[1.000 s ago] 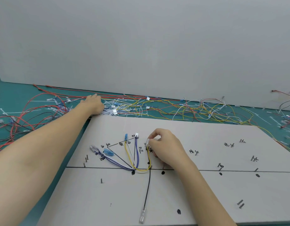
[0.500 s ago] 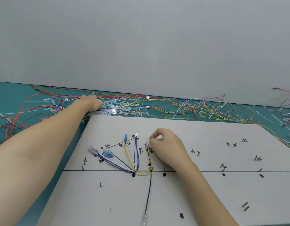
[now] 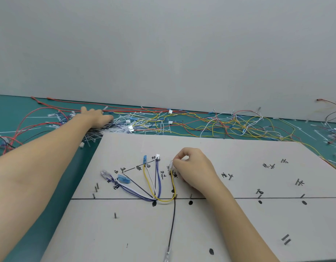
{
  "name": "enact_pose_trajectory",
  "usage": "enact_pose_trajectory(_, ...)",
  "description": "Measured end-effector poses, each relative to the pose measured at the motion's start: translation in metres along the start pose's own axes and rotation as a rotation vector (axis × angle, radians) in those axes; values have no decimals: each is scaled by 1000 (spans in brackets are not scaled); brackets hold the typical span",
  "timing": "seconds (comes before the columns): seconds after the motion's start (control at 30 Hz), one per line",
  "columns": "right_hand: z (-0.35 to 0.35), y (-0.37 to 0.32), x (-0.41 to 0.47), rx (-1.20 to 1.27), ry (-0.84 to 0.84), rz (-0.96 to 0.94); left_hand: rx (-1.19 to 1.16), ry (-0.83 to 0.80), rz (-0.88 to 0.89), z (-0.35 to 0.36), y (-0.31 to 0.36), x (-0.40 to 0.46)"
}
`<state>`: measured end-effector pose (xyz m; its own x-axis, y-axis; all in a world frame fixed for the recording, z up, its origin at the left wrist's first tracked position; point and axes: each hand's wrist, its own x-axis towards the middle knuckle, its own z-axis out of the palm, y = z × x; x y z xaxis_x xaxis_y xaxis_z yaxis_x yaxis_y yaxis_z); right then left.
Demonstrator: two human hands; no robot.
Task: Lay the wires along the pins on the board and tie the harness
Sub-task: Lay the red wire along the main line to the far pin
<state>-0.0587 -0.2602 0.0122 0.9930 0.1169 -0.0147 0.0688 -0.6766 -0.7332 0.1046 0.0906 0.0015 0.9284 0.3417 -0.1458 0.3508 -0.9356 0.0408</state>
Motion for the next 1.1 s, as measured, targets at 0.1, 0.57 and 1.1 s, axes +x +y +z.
enact_pose_trajectory(0.1, 0, 1, 0, -16, 4, -7, -8, 13, 5, 2, -4, 2)
enact_pose_trajectory(0.57, 1, 1, 1, -29, 15, -22, -357, 222, 63, -7, -8, -6)
enact_pose_trajectory(1.1, 0, -4, -4, 9, -8, 14, -1192, 567, -7, -52, 31, -30)
